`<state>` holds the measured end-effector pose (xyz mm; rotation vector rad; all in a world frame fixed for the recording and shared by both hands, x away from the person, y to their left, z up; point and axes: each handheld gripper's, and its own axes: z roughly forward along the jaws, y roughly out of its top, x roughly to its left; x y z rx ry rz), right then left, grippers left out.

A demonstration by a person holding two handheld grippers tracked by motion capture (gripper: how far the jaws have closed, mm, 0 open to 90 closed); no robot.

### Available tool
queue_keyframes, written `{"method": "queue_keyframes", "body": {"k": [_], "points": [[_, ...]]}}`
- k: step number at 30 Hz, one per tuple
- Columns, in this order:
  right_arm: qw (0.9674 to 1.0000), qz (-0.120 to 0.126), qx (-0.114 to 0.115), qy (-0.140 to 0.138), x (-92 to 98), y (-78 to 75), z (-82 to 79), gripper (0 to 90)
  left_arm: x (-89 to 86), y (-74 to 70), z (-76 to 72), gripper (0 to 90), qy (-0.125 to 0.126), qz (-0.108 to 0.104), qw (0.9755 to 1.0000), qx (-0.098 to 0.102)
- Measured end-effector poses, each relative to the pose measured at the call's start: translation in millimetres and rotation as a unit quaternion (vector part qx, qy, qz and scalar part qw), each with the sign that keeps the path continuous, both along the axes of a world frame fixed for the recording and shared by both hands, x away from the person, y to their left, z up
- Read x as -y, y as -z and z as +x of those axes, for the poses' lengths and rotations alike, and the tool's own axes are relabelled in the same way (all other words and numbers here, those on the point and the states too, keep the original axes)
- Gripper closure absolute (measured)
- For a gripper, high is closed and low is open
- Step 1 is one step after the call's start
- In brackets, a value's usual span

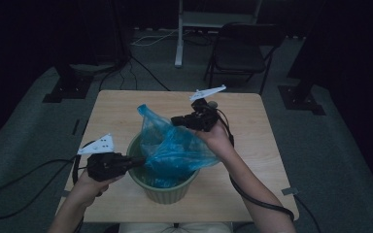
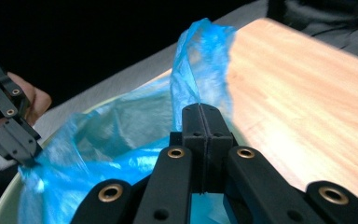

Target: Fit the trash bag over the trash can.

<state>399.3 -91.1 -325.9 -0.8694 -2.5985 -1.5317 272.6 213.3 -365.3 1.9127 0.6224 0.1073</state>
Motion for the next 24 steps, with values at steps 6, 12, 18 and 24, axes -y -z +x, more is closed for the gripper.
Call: {"method": "queue_keyframes", "body": {"k": [6, 12, 18, 24], "points": [[0.999, 0.028, 0.012, 0.033, 36.8, -3.1, -3.8, 90.0, -20.3, -1.7, -5.9, 90.0, -0.017, -0.008, 0.9998, 0.0], [0.9971, 0.044, 0.009, 0.061, 65.8, 2.6, -4.2, 90.0, -36.9, -0.3, -14.3, 90.0, -0.031, -0.01, 0.9995, 0.0], [0.9935, 0.062, 0.001, 0.096, 96.0, 13.7, -1.8, 90.0, -48.4, 1.5, -23.0, 90.0, -0.037, -0.016, 0.9992, 0.002], [0.9866, 0.092, -0.016, 0.134, 130.2, 27.0, -0.1, 90.0, -60.0, 3.9, -32.1, 90.0, -0.035, -0.031, 0.9989, 0.001]]}}
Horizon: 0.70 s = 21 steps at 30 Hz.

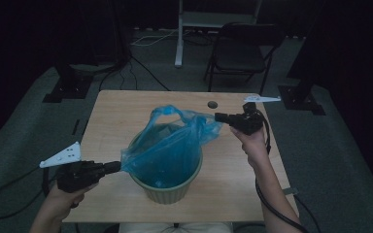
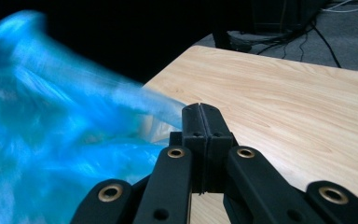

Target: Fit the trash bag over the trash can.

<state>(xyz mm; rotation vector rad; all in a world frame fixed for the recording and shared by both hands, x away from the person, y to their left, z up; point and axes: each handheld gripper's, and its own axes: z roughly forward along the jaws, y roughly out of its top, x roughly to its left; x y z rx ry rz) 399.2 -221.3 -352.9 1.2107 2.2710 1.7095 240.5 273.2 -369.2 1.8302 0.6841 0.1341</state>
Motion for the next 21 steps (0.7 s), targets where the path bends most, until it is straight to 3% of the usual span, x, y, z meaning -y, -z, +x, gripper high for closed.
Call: {"method": "queue_keyframes", "body": {"k": [5, 7, 8, 11, 15, 21], "points": [[0.9995, 0.019, -0.026, 0.003, 14.3, 20.3, -2.1, 90.0, -4.7, 8.8, -0.8, 88.8, 0.009, 0.004, 0.9998, -0.018], [0.9994, 0.02, -0.026, -0.005, 10.2, 24.1, -5.1, 90.0, -6.0, 7.7, 1.8, 72.0, 0.005, -0.005, 0.9997, -0.023], [0.9995, 0.021, -0.024, -0.009, 8.1, 24.0, -5.7, 90.0, -6.7, 5.9, 3.6, 68.9, 0.002, -0.007, 0.9997, -0.021], [0.9996, 0.018, -0.016, -0.017, -2.1, 18.7, -5.5, 90.0, -8.3, -3.6, 10.9, 60.0, -0.01, -0.016, 0.9997, -0.014], [0.9996, 0.013, -0.007, -0.026, -15.9, 8.2, -2.0, 90.0, -3.4, -20.4, 24.3, 47.1, -0.042, -0.005, 0.9991, -0.004], [0.9993, 0.002, 0.006, -0.037, -37.0, -4.0, 0.3, 90.0, 25.1, -37.8, 59.2, 39.4, -0.028, 0.004, 0.9993, -0.023]]}}
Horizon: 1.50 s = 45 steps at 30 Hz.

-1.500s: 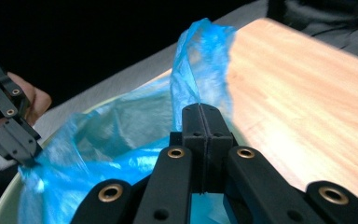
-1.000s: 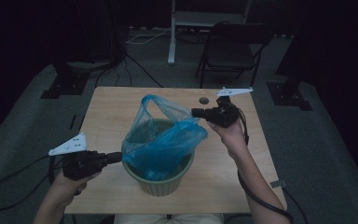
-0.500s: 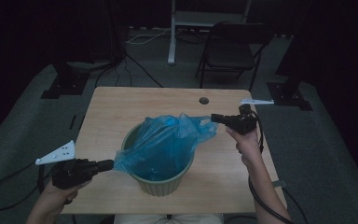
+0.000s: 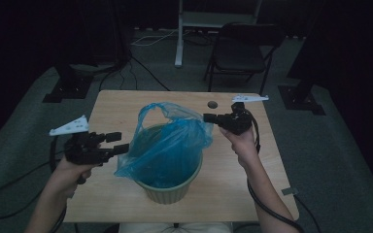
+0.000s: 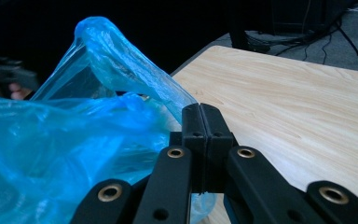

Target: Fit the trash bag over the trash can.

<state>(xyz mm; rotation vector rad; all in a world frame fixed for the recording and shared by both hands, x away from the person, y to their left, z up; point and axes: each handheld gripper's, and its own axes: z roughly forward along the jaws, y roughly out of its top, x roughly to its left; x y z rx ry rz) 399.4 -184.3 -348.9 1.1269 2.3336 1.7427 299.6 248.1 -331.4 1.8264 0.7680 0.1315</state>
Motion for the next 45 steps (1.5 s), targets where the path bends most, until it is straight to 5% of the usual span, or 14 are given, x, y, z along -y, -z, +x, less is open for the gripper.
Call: {"method": "queue_keyframes", "body": {"k": [3, 5, 8, 10, 14, 19, 26, 34, 39, 45], "points": [[0.9999, -0.009, 0.006, -0.006, -10.3, -4.1, -0.7, 90.0, 15.2, -0.4, 13.8, 37.6, 0.004, 0.012, 0.9998, -0.017], [0.9998, -0.015, 0.01, -0.01, -15.8, -6.5, -0.7, 90.0, 25.3, 1.1, 18.3, 40.8, -0.002, 0.048, 0.9988, -0.012], [0.9996, -0.02, 0.013, -0.011, -21.0, -8.3, 1.3, 90.0, 28.2, 7.0, 25.7, 70.0, -0.039, 0.096, 0.9946, 0.003], [0.9996, -0.026, 0.01, -0.005, -21.9, -7.7, 4.3, 90.0, 21.9, 12.8, 32.3, 83.2, -0.069, 0.098, 0.9928, 0.003], [0.9994, -0.034, 0.003, 0.009, -22.3, -2.3, 14.3, 90.0, 8.5, 20.9, 38.4, 90.0, -0.1, 0.076, 0.9921, -0.001], [0.9965, -0.073, -0.002, 0.041, -27.0, 12.3, 30.9, 90.0, -5.0, 45.1, 47.5, 90.0, -0.111, 0.056, 0.9913, -0.046], [0.9946, -0.071, -0.054, 0.052, -27.1, 59.6, 48.6, 90.0, -18.7, 86.9, 46.4, 90.0, -0.114, 0.011, 0.9884, -0.1], [0.9921, -0.076, -0.094, 0.034, -33.9, 111.1, 38.9, 90.0, -23.4, 121.1, 35.2, 90.0, -0.113, 0.001, 0.9847, -0.132], [0.9919, -0.076, -0.098, 0.028, -34.3, 116.4, 32.8, 89.9, -25.4, 121.9, 30.4, 90.0, -0.103, -0.012, 0.9856, -0.133], [0.9937, -0.064, -0.076, 0.052, -21.9, 89.2, 34.8, 74.2, -26.0, 112.3, 31.0, 90.0, -0.103, -0.015, 0.9872, -0.121]]}}
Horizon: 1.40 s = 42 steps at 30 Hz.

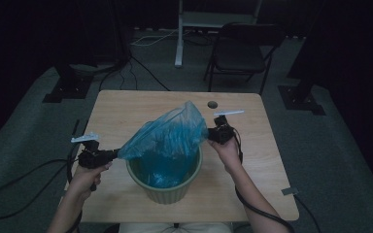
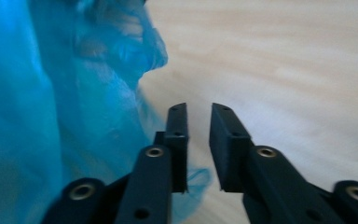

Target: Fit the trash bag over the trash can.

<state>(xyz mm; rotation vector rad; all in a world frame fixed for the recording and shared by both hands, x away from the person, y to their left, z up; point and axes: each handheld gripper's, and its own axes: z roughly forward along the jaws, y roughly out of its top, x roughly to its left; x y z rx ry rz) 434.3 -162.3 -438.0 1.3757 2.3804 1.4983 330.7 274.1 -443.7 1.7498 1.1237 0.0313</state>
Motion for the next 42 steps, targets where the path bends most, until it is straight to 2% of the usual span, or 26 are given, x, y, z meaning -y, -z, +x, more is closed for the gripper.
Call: {"method": "queue_keyframes", "body": {"k": [3, 4, 8, 11, 13, 14, 16, 18, 23, 25, 26, 28, 31, 34, 38, 41, 42], "points": [[0.9995, 0.009, 0.018, 0.026, 17.9, -21.7, 2.6, 70.7, -0.6, -2.3, 0.3, 90.0, 0.0, 0.001, 1.0, 0.004], [0.9992, 0.011, 0.022, 0.031, 22.5, -26.6, 3.0, 69.2, -1.2, -2.3, 0.4, 90.0, 0.0, -0.007, 1.0, 0.003], [0.9972, 0.04, 0.039, 0.05, 42.7, -55.8, 3.1, 64.1, -1.0, -1.8, 0.7, 90.0, 0.003, -0.008, 1.0, 0.003], [0.9953, 0.064, 0.053, 0.049, 43.7, -76.7, 2.4, 55.7, -0.1, -1.5, 1.9, 90.0, 0.003, -0.01, 0.9999, 0.003], [0.9933, 0.09, 0.06, 0.04, 39.6, -90.5, 2.3, 50.5, 0.7, -2.1, 2.4, 90.0, 0.004, -0.011, 0.9999, 0.004], [0.992, 0.109, 0.058, 0.027, 34.8, -97.5, 2.8, 47.9, 1.1, -2.5, 2.5, 90.0, 0.004, -0.011, 0.9999, 0.004], [0.9907, 0.125, 0.054, 0.005, 23.7, -104.8, 4.4, 44.9, 1.8, -3.4, 2.9, 90.0, 0.007, -0.011, 0.9999, 0.005], [0.9923, 0.114, 0.048, -0.007, 10.5, -107.3, 7.2, 40.2, 2.3, -4.3, 3.0, 90.0, 0.007, -0.011, 0.9999, 0.005], [0.996, 0.085, 0.021, -0.019, -11.9, -98.9, 17.1, 37.9, 0.9, -5.6, 2.4, 90.0, 0.01, -0.012, 0.9999, 0.005], [0.9966, 0.078, 0.012, -0.024, -16.4, -94.4, 20.8, 40.4, 0.1, -5.7, 2.2, 90.0, 0.009, -0.013, 0.9999, 0.005], [0.9965, 0.077, 0.007, -0.033, -17.9, -92.4, 21.7, 45.3, -0.7, -5.8, 2.2, 90.0, 0.01, -0.014, 0.9998, 0.005], [0.9971, 0.058, 0.01, -0.048, -21.4, -91.5, 18.6, 63.8, -1.5, -6.3, 1.9, 90.0, 0.012, -0.019, 0.9997, 0.006], [0.9954, 0.064, 0.015, -0.07, -23.1, -93.3, 9.0, 87.8, -2.0, -6.9, 1.4, 90.0, 0.013, -0.019, 0.9997, 0.004], [0.9926, 0.084, 0.033, -0.081, -20.2, -98.0, -8.6, 90.0, -2.5, -7.9, -0.1, 90.0, 0.015, -0.015, 0.9998, 0.006], [0.9856, 0.124, 0.052, -0.103, -10.6, -102.8, -40.9, 90.0, -4.8, -9.7, -3.9, 90.0, 0.016, -0.008, 0.9998, 0.009], [0.9811, 0.135, 0.067, -0.122, -5.2, -103.5, -69.7, 90.0, -5.8, -10.4, -7.0, 90.0, 0.018, -0.005, 0.9998, 0.011], [0.978, 0.146, 0.07, -0.132, -3.4, -102.7, -82.0, 90.0, -5.5, -10.7, -8.0, 90.0, 0.018, -0.003, 0.9998, 0.011]]}}
